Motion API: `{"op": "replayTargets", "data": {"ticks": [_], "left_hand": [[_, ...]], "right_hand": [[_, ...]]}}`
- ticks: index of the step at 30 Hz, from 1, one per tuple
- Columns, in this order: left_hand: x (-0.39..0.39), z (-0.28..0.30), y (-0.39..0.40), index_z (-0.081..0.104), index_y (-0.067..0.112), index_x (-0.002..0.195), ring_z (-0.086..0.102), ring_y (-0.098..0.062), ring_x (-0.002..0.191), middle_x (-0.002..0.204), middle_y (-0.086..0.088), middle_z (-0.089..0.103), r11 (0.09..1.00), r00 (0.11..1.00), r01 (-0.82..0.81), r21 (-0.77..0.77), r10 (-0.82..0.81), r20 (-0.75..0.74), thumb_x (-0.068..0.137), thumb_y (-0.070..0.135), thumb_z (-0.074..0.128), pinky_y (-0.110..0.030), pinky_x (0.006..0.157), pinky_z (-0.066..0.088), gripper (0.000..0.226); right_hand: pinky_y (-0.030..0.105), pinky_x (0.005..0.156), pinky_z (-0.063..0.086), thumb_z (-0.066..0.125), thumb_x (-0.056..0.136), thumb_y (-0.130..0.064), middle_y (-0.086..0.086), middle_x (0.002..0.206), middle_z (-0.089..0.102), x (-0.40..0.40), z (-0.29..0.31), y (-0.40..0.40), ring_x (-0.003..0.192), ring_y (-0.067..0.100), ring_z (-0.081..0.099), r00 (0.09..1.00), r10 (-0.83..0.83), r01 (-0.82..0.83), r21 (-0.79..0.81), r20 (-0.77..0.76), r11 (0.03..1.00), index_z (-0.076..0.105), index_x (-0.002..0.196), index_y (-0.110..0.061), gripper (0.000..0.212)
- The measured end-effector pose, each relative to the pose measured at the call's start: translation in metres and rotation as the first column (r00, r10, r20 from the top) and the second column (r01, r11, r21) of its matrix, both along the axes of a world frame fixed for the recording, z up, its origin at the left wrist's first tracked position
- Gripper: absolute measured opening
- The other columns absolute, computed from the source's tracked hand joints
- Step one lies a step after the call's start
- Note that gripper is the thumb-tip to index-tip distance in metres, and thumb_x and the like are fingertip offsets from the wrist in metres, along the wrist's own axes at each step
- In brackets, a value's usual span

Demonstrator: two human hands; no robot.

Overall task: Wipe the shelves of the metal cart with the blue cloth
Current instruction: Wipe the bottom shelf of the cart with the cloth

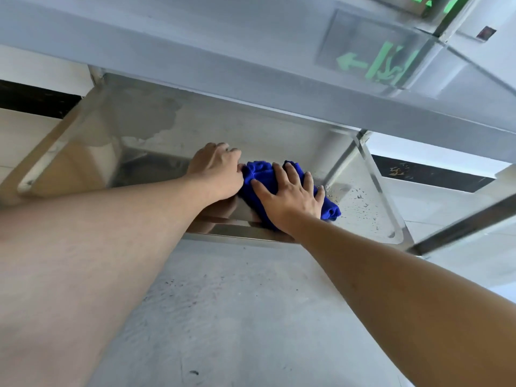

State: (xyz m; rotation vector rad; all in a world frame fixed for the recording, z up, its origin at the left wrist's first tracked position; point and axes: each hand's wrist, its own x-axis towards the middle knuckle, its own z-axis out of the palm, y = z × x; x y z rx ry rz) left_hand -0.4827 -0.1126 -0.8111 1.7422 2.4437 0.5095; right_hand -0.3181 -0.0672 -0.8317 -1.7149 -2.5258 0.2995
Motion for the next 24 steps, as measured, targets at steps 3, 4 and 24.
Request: {"op": "replayTargets", "data": {"ticks": [3, 4, 24], "left_hand": [[0.018, -0.003, 0.014, 0.056, 0.013, 0.112, 0.051, -0.032, 0.108, 0.119, -0.011, 0.059, 1.0, 1.0, -0.011, 0.01, 0.011, 0.004, 0.094, 0.024, 0.042, -0.039, 0.084, 0.041, 0.025], [0.023, -0.005, 0.019, 0.054, 0.014, 0.108, 0.052, -0.033, 0.105, 0.116, -0.013, 0.061, 0.999, 1.0, -0.02, 0.034, 0.021, -0.01, 0.095, 0.025, 0.041, -0.039, 0.082, 0.039, 0.022], [0.045, -0.016, 0.041, 0.047, 0.028, 0.128, 0.033, -0.05, 0.131, 0.141, -0.022, 0.042, 0.982, 0.975, -0.064, -0.177, 0.024, -0.22, 0.077, 0.085, 0.021, -0.065, 0.107, 0.022, 0.08]], "right_hand": [[0.059, 0.119, 0.001, 0.022, 0.083, -0.081, -0.012, 0.167, 0.016, -0.005, -0.001, 0.033, 0.153, 0.029, 0.006, 1.0, -0.002, 0.003, 0.026, -0.01, 1.0, 0.024, 0.151, -0.046, 0.076], [0.059, 0.119, 0.002, 0.022, 0.083, -0.08, -0.012, 0.167, 0.017, -0.007, -0.002, 0.045, 0.153, 0.029, 0.007, 1.0, -0.001, 0.001, 0.028, -0.013, 1.0, 0.024, 0.152, -0.046, 0.077], [0.053, 0.109, 0.021, 0.025, 0.083, -0.075, -0.011, 0.152, 0.042, -0.044, 0.005, 0.188, 0.139, 0.026, 0.03, 0.998, -0.053, 0.055, 0.04, -0.045, 0.998, 0.041, 0.144, -0.038, 0.073]]}}
